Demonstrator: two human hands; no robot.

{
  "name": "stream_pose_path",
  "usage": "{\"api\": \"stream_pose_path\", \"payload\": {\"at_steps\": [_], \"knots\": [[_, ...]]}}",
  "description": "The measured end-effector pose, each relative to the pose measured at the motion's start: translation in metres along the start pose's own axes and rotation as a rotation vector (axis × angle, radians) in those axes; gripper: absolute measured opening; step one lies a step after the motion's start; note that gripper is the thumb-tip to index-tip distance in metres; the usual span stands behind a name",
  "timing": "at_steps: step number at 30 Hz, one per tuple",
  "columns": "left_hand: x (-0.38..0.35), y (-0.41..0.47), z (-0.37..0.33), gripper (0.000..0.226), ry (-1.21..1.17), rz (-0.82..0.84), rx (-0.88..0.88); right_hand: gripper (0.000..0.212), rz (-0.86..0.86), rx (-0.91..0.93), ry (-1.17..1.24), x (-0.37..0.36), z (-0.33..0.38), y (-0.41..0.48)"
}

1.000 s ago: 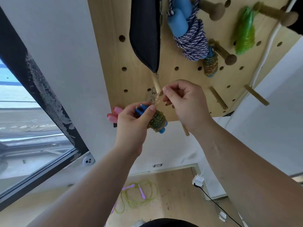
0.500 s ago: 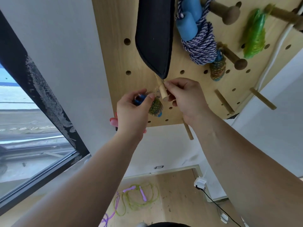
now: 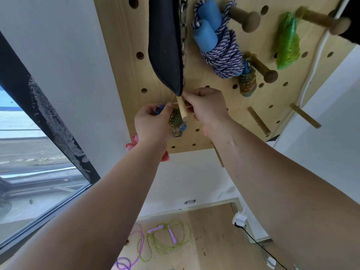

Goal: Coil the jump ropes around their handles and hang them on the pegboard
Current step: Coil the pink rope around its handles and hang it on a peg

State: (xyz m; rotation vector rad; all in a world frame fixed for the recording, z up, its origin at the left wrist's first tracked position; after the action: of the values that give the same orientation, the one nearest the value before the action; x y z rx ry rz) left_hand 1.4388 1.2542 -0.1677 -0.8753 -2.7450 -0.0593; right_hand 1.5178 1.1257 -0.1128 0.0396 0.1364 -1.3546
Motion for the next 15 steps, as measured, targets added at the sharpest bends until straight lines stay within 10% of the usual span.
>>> {"api": "stream_pose_path", "payload": {"at_steps": [15], "knots": [[0.017, -0.055, 0.008, 0.037, -0.014, -0.203, 0.118, 0.014, 0.199, 0.107, -0.038, 0.063, 0.003, -0.042]]}}
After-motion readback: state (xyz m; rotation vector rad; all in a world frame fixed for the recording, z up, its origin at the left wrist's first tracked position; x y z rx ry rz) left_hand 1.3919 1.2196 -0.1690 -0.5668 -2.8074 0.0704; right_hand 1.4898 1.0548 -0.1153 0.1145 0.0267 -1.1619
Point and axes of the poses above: each hand's wrist, its own y-axis towards the middle knuckle, its own x-axis out of the back of the hand, z = x × y, the point moved 5 cm from there along y, towards the middle knuckle, and after that the axes turned 14 degrees about y, right-handed, at the moved point
